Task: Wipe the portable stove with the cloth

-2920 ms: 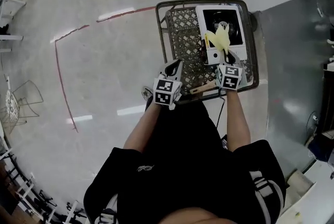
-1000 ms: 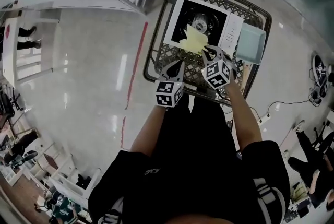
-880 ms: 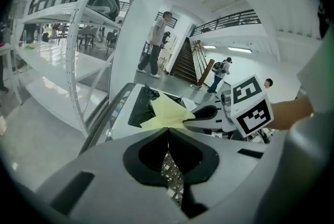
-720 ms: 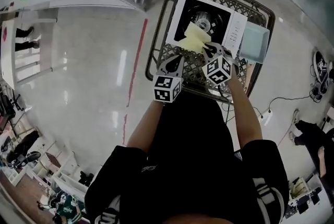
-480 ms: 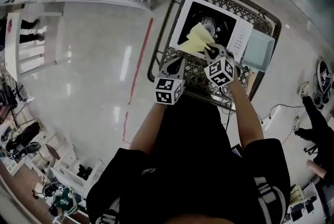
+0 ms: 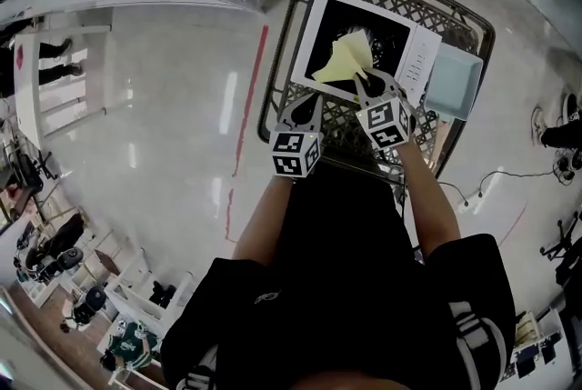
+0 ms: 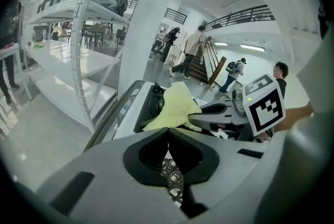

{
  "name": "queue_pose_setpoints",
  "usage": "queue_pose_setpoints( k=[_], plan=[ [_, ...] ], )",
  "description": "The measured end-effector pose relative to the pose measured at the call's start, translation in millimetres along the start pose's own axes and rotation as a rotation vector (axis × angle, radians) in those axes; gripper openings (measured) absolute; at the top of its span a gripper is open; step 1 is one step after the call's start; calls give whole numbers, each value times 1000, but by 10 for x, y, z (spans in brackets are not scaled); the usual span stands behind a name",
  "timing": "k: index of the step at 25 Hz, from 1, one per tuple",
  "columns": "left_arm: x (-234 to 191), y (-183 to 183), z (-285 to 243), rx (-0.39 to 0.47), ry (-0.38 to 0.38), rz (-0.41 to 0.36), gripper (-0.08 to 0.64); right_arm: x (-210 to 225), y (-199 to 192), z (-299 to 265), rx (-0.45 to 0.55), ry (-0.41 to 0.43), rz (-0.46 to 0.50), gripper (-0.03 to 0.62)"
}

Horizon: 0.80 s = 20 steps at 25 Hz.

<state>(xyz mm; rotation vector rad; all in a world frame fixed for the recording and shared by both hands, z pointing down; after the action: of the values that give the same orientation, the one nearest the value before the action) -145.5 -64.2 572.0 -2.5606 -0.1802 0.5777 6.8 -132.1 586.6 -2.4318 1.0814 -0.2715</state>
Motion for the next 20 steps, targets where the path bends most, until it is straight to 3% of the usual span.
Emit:
queue_pose_setpoints(
  k=[6,20],
  plan=[
    [49,-9,-33,-8,12,1,18,210,147,-86,42,-19,-73,29],
    [159,51,-115,-8,24,8,18,809,393,-285,7,-116,-34,29]
  ],
)
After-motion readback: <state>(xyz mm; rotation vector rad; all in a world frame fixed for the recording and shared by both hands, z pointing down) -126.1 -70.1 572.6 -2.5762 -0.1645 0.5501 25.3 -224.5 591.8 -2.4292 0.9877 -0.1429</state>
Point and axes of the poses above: the fingertips, and each gripper's own axes: z backward along the fingers, x to its right, y out of its top, the point moved 7 cm from there along z, backward along the fingers, and after that the axes turned 14 degrees about -x, right-handed, at the moved point
